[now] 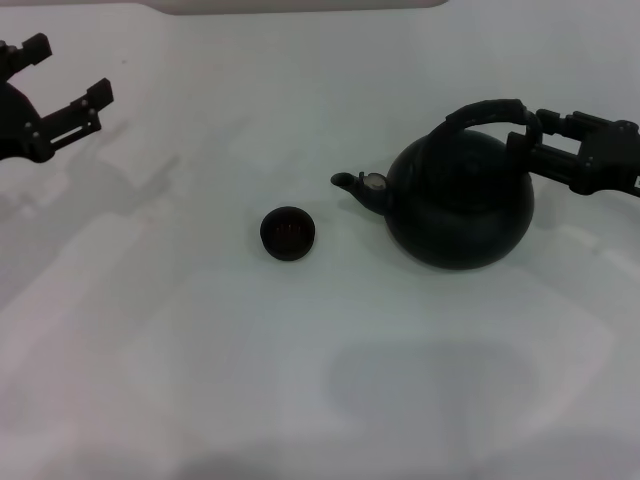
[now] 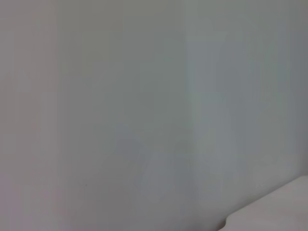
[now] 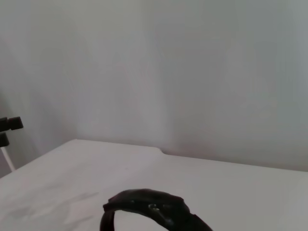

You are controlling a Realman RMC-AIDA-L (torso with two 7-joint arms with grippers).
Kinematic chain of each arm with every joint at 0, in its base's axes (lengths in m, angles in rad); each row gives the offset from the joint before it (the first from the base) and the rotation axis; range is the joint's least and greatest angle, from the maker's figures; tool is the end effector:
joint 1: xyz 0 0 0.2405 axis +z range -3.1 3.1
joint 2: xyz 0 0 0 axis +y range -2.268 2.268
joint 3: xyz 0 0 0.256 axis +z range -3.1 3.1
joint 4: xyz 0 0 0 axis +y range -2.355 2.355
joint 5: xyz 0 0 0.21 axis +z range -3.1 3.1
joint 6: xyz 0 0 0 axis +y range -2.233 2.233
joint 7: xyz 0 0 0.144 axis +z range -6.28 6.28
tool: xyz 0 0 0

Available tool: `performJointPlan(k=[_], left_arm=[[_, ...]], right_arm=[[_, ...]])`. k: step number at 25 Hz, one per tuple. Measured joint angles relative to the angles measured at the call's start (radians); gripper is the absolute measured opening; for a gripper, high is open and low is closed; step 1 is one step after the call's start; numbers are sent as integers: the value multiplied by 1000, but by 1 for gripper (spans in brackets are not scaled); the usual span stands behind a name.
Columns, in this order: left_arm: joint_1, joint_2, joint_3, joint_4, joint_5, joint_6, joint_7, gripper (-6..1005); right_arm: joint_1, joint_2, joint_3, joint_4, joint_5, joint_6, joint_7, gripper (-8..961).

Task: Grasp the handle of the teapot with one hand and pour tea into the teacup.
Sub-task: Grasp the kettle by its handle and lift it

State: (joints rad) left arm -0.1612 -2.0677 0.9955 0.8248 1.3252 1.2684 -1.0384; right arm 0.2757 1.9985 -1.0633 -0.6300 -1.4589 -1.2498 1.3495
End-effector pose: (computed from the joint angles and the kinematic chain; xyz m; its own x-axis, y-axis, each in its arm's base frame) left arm -0.3107 0.3012 0.0497 0.7824 0.0390 0.6216 0.4986 -0.6374 -0.5875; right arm 0.3245 0.3083 0.0164 0.6615 -0.3984 -0.6354 -0.6887 -0.6582 -0.3042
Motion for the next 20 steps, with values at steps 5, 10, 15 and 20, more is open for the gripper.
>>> performJointPlan(k=[5, 10, 15, 20], left_arm=[[-7, 0, 0, -1, 1, -1, 0, 872], [-8, 0, 0, -2, 2, -4, 0, 871], [-7, -1, 0, -3, 1, -7, 0, 870], [-11, -2, 0, -3, 3, -17, 0, 869]], right_arm=[[0, 2, 0, 0, 0, 17, -3, 576], [0, 3, 0, -1, 3, 38, -5, 552], [0, 3, 0, -1, 4, 46, -32, 373], [6, 5, 0, -1, 7, 47, -60, 282]])
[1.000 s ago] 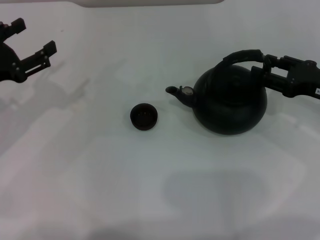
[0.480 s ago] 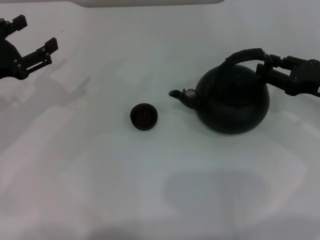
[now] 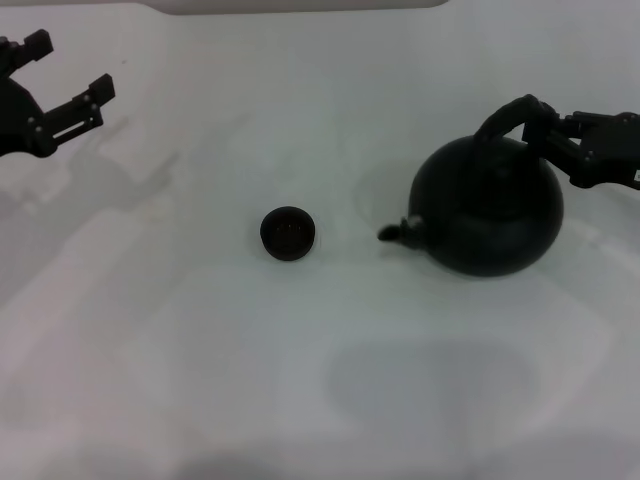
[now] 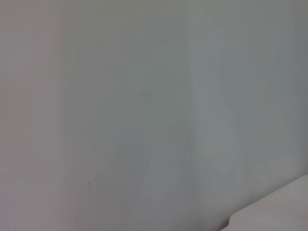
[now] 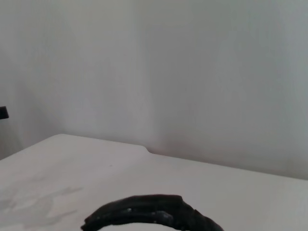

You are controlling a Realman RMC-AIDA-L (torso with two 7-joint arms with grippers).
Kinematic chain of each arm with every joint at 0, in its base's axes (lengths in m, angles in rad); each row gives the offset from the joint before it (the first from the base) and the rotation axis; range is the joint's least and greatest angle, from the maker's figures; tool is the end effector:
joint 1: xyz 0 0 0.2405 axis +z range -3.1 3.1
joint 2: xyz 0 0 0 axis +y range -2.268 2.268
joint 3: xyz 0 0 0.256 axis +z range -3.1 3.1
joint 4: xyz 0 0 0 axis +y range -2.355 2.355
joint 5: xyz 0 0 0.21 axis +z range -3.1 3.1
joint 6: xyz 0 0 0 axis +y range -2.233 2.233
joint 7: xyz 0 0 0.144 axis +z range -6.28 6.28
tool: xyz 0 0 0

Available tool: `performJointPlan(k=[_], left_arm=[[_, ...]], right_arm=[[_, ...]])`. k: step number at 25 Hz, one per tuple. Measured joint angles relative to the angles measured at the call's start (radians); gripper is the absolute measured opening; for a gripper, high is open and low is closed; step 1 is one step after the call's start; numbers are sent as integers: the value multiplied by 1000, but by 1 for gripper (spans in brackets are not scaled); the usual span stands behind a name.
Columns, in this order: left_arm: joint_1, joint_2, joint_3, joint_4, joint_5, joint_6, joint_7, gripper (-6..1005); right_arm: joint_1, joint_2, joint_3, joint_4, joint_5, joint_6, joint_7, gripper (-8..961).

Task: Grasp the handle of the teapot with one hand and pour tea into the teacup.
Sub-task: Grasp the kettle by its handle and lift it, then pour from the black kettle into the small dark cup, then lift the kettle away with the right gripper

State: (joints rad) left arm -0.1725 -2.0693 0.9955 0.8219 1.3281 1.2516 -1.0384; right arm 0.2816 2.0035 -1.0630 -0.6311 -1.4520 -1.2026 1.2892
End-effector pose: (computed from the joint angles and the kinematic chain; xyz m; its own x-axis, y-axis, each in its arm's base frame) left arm -0.3097 0.3055 0.0487 0.7854 0.0407 0.6177 0.4986 -0.6329 -0.5923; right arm 0.3266 0.3142 0.0165 0.7018 -0.3597 -0.6149 -0.6597 -0.6540 -0.3704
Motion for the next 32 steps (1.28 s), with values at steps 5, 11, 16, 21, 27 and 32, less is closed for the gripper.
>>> performJointPlan(k=[5, 11, 16, 21, 27, 32], left_arm=[[-12, 1, 0, -9, 4, -12, 0, 868], [-16, 0, 0, -10, 7, -13, 0, 867], [-19, -2, 0, -11, 7, -13, 0, 865], [-23, -3, 3, -12, 4, -12, 0, 862], [-24, -3, 4, -12, 2, -12, 0, 862], [-26, -3, 2, -12, 3, -13, -2, 862]], right_arm=[[11, 3, 0, -1, 2, 0, -34, 214], [23, 6, -9, 0, 53, 0, -100, 170], [27, 9, -16, 11, 142, 3, -155, 165], [31, 10, -108, 7, 247, 65, -202, 165], [37, 11, -260, -7, 399, 161, -287, 164], [42, 11, -330, -37, 461, 213, -340, 163]])
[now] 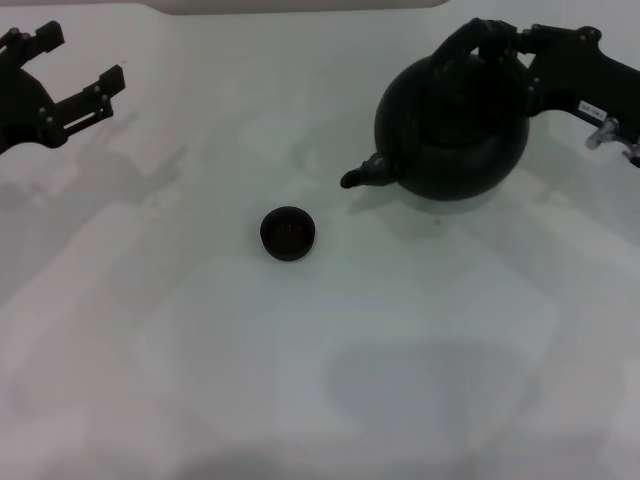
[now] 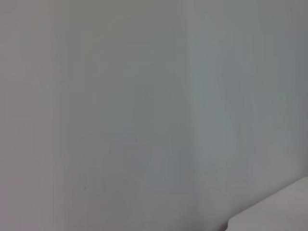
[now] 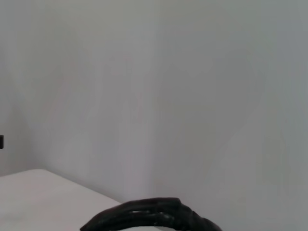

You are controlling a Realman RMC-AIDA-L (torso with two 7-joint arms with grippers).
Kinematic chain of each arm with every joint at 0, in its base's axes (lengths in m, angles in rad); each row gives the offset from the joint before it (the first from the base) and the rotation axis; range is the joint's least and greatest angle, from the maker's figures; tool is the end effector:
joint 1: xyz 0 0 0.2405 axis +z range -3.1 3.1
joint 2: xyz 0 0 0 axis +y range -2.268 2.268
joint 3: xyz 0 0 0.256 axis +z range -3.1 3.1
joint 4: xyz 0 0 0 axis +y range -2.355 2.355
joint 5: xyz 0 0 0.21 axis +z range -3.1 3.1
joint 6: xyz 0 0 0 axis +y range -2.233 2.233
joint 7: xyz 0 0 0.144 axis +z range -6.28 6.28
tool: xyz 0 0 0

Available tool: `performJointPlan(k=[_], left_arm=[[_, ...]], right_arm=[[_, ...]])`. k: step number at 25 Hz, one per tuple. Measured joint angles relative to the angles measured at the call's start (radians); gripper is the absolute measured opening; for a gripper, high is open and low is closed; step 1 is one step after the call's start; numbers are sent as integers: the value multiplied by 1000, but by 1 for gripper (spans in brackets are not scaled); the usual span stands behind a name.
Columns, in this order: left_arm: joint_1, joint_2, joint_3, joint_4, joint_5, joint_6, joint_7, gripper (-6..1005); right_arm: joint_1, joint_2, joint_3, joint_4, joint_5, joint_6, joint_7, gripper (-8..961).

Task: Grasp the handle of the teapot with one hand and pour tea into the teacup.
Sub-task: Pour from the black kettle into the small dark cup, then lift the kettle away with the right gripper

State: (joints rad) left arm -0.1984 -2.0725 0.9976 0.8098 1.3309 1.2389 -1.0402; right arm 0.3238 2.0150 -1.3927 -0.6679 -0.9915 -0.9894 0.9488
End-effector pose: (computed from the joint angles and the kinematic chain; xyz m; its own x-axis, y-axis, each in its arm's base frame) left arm -0.3045 0.3129 0.0451 0.7837 0.0391 0.6199 0.4964 -0.6394 -0.5872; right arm 0.2768 0.3513 -0.0021 0.7888 -0.0862 -0.6085 -0.4968 -0.6723 -0.5488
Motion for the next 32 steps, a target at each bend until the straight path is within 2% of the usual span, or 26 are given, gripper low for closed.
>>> performJointPlan(k=[9, 20, 25, 32], left_arm=[[4, 0, -1, 0, -1, -1, -2, 862], [11, -1, -1, 0, -4, -1, 0, 861], [11, 0, 0, 0, -6, -1, 0, 861], [11, 1, -1, 0, -6, -1, 1, 861]], right_arm=[[-4, 1, -148, -91, 52, 139, -62, 162], [-18, 2, -200, -144, 54, 172, -75, 158], [-23, 2, -272, -206, 59, 260, -84, 156], [-27, 2, -316, -245, 63, 318, -100, 151]])
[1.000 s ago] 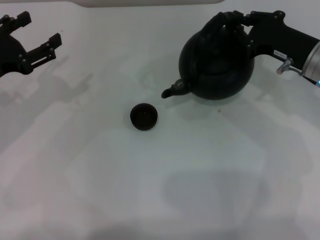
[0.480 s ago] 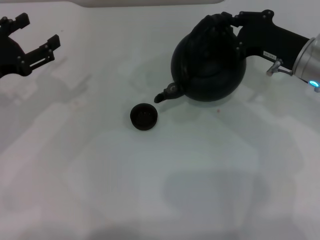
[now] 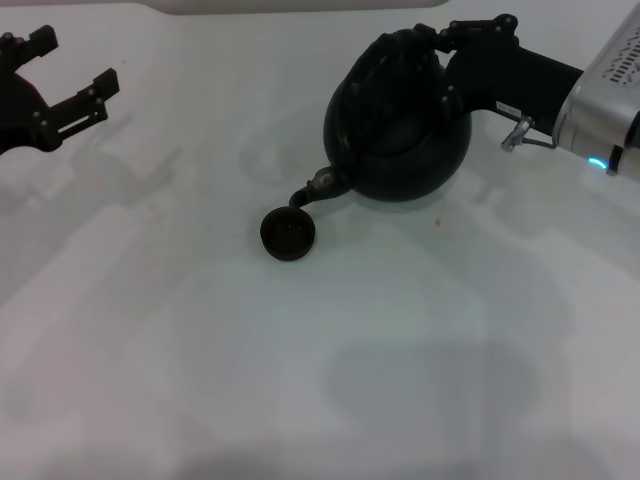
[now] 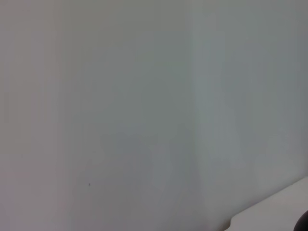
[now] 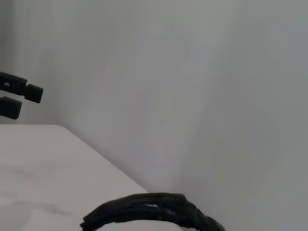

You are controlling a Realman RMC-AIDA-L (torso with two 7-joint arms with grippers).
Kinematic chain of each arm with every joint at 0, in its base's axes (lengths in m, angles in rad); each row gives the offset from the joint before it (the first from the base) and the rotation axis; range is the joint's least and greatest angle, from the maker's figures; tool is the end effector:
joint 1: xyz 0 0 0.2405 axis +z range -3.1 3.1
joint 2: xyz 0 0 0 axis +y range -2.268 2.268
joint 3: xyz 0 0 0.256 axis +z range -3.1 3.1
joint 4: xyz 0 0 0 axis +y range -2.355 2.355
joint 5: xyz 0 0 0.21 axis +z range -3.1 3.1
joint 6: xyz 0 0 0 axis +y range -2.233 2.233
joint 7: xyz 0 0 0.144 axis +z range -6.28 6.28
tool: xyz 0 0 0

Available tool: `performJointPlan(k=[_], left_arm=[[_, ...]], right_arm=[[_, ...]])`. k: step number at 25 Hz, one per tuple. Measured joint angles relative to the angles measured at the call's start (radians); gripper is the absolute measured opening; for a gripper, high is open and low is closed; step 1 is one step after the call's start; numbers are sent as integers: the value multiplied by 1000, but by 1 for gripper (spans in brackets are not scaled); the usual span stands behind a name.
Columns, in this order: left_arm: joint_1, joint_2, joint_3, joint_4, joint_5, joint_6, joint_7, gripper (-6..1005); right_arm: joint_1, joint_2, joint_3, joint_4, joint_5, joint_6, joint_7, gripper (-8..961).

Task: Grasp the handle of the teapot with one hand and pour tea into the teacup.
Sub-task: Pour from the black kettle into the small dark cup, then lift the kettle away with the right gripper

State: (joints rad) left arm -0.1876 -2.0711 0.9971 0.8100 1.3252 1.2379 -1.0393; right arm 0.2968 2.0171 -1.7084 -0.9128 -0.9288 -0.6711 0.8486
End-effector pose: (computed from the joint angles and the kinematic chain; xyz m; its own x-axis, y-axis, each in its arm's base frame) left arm -0.3079 0.3101 0.0464 0.7821 0.0445 0.6216 0.5046 -0.6306 -0.5897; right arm 0.2283 0.3580 -0.0366 0.9061 0.0320 -0.4219 -0.2790 -0.7045 -0.6526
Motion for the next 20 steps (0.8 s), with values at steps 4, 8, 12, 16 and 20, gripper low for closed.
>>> performJointPlan(k=[4, 8, 12, 16, 20], left_arm=[[1, 0, -1, 0, 0, 0, 0, 861], [-2, 2, -2, 0, 0, -5, 1, 861], [-6, 2, -2, 0, 0, -7, 1, 862], [-7, 2, -2, 0, 0, -9, 3, 862], [-7, 2, -2, 0, 0, -9, 7, 862]], right_arm=[[-3, -1, -9, -18, 0, 12, -11, 148], [-11, -1, -22, -44, -2, 44, -27, 145], [-19, -2, -42, -68, -5, 79, -44, 146], [-25, -2, -59, -88, -3, 105, -66, 145], [-36, -2, -61, -104, -5, 108, -79, 143]])
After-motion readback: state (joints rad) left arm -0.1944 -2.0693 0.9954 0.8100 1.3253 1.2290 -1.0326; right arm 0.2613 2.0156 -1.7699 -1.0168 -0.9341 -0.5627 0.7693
